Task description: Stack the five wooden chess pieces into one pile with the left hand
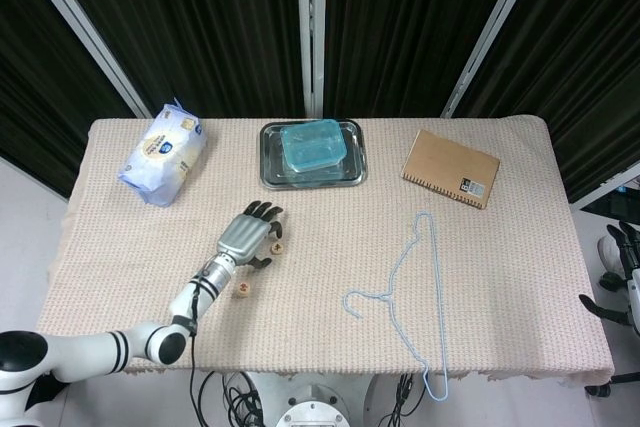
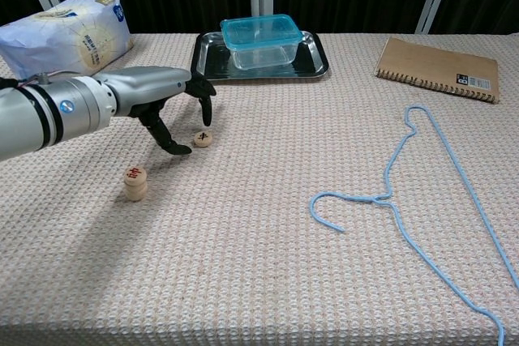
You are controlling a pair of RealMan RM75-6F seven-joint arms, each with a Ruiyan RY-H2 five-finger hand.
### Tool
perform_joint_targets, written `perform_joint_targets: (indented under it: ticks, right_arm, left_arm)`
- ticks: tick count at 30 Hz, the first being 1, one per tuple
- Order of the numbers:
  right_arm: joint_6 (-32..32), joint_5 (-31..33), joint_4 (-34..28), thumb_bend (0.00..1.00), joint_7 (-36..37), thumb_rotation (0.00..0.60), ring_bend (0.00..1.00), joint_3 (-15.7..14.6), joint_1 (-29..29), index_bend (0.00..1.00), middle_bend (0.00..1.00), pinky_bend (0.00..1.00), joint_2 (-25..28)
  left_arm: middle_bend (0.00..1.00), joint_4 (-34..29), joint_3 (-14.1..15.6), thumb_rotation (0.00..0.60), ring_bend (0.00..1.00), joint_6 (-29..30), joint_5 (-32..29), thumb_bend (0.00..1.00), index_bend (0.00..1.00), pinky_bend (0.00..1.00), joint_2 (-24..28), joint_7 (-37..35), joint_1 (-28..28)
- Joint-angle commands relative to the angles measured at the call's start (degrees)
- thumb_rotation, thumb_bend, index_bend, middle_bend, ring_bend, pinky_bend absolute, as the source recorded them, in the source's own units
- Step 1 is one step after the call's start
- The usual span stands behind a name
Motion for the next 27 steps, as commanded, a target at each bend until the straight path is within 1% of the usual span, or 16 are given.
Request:
perform_joint_targets:
  ticks: [1, 20, 27]
  right_arm:
    - [-0.2, 0.1, 0.0, 0.07, -0.1, 0.6, 0.0, 0.0, 0.1, 0.0, 0.0, 0.0, 0.0]
    - [-0.9, 0.7, 0.2, 0.07, -0.2, 0.6, 0.0, 0.1, 0.3, 0.0, 0.0, 0.0, 0.0]
    - [-1.1, 0.8, 0.2, 0.07, -0.2, 0.6, 0.0, 0.1, 0.4, 0.0, 0.0, 0.0, 0.1]
  left_arm:
    - [0.09, 0.1, 0.0, 0.6, 0.0, -0.1, -0.1, 0.23, 0.4, 0.0, 0.0, -0.2, 0.0]
    - [0.09, 1.9, -0.2, 0.6, 0.0, -1.7, -0.7, 0.28, 0.41, 0.0, -1.1, -1.1, -1.3]
    - [0.1, 2.3, -0.2, 0.6, 0.0, -2.0, -1.1, 0.3, 0.43, 0.0, -1.5, -1.5, -1.5]
